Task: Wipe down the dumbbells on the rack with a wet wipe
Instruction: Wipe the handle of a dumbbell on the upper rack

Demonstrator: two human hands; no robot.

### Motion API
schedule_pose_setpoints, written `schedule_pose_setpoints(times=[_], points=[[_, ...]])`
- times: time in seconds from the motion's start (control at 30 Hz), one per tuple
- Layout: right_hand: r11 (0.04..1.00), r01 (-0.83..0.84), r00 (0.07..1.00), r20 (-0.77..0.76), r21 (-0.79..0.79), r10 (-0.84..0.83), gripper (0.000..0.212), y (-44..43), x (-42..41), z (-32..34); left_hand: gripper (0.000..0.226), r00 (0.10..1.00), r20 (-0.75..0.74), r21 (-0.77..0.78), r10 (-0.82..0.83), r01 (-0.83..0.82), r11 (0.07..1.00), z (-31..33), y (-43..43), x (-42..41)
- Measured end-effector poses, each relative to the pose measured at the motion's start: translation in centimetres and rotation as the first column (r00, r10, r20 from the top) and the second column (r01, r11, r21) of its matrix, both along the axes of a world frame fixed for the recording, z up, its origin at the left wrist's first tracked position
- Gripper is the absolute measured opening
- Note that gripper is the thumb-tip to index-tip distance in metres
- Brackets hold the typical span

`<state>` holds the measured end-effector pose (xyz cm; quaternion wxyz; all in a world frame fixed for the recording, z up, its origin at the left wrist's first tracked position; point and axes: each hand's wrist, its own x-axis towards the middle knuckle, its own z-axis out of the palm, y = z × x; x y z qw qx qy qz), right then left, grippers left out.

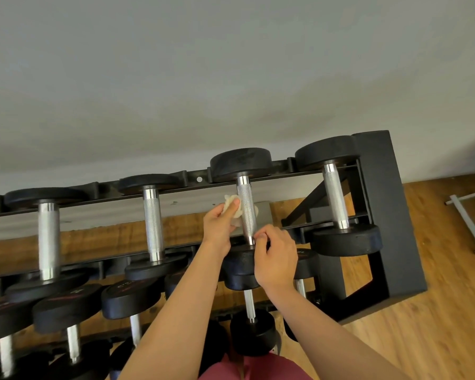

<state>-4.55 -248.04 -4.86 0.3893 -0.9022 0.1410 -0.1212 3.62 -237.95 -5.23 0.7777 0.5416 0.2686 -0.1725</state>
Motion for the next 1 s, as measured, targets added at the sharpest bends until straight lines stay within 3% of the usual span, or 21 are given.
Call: schedule_pose_setpoints(times=[0.13,0.23,0.43,0.5,0.63,0.87,1.0], points=[[1.000,-0.002,1.000,-0.014,-0.013,0.002,0.032,0.0,0.0,0.0,0.046,0.981,0.029,-0.080,-0.191,0.192,0.978,0.0,0.7,0.1],[1.000,-0.002,1.000,-0.019,-0.013,0.002,0.034,-0.1,-0.1,0.0,0.045,0.943,0.044,0.067,-0.328,0.325,0.943,0.1,0.4,0.0],[1.000,-0.008,1.000,-0.012,0.000,0.008,0.035,-0.1,-0.1,0.1,0.005,0.971,0.104,0.215,-0.215,0.189,0.958,0.3,1.3,-1.1],[1.000,-0.006,1.000,-0.009,-0.004,0.006,0.035,-0.1,0.0,0.0,0.006,0.965,0.117,0.227,-0.236,0.205,0.952,0.0,1.9,-1.4],[1.000,-0.003,1.000,0.001,-0.005,0.003,0.034,-0.1,0.0,-0.1,0.007,0.897,0.115,0.256,-0.426,0.388,0.886,0.7,1.5,-1.1],[1.000,0.001,1.000,-0.007,-0.009,-0.001,0.036,0.0,0.0,-0.1,0.006,0.965,0.081,0.218,-0.251,0.229,0.949,-0.1,2.0,-2.3],[1.000,0.001,1.000,-0.006,-0.008,-0.001,0.036,0.0,0.0,-0.2,0.007,0.964,0.070,0.172,-0.256,0.241,0.955,0.3,1.6,-2.0]])
